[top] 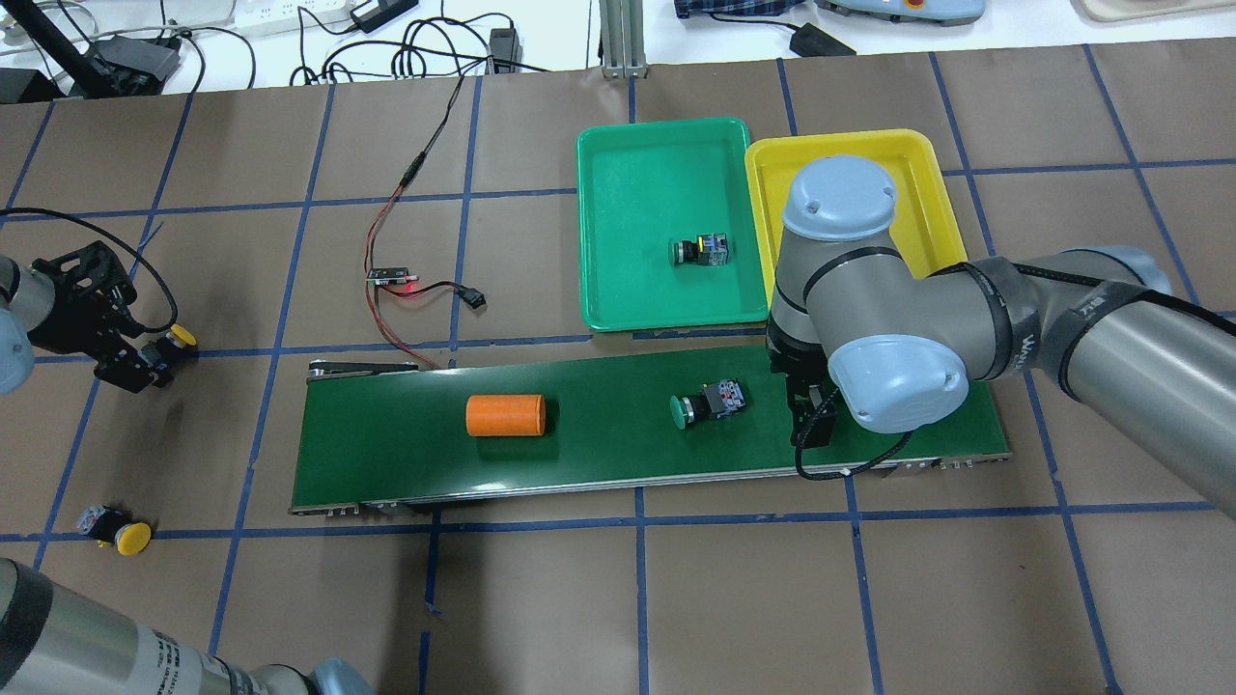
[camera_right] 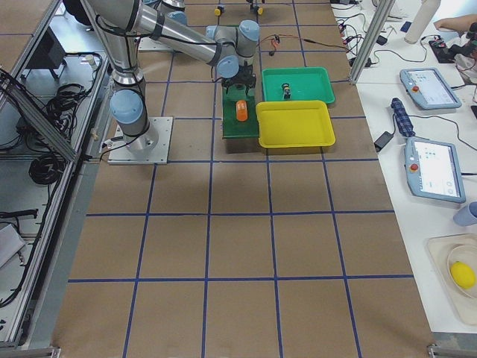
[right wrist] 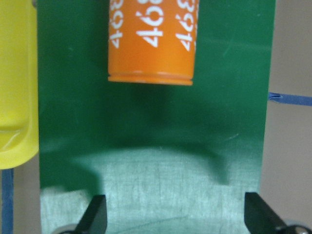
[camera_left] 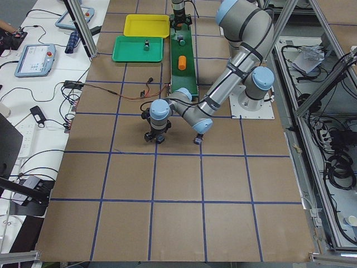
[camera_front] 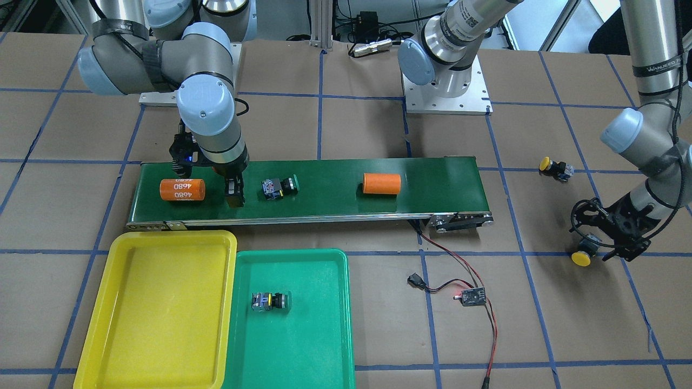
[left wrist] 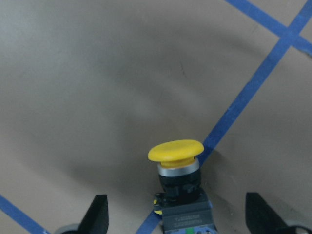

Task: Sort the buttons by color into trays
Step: 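Grasp the yellow-capped button with the left gripper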

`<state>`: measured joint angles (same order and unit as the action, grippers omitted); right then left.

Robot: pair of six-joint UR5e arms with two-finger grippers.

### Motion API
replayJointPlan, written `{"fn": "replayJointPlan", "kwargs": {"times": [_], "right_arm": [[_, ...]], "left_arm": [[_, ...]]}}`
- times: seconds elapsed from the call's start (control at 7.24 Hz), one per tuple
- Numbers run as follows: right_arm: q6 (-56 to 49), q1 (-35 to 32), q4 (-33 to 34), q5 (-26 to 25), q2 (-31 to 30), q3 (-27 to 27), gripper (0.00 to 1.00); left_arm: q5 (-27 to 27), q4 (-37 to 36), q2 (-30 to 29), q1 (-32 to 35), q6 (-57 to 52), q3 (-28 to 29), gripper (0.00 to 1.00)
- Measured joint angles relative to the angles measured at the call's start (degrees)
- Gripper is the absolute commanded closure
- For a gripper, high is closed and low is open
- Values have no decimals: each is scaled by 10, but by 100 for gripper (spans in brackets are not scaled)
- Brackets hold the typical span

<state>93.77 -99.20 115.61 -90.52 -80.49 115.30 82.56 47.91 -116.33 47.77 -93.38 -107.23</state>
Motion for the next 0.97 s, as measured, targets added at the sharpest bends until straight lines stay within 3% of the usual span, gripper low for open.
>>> {"fn": "replayJointPlan", "kwargs": {"times": [0.14,0.69,0.97], "right_arm": [[-1,0,0,0,0,0,0],[-4,-1,0,-1,1,0,0],[-4,-1,0,0,1,0,0]], "left_arm": [[3,-3,0,-7,1,-11,98],[14,9,25,-4,-6,-17,100],[15,84,84,28,-50,-20,100]]}}
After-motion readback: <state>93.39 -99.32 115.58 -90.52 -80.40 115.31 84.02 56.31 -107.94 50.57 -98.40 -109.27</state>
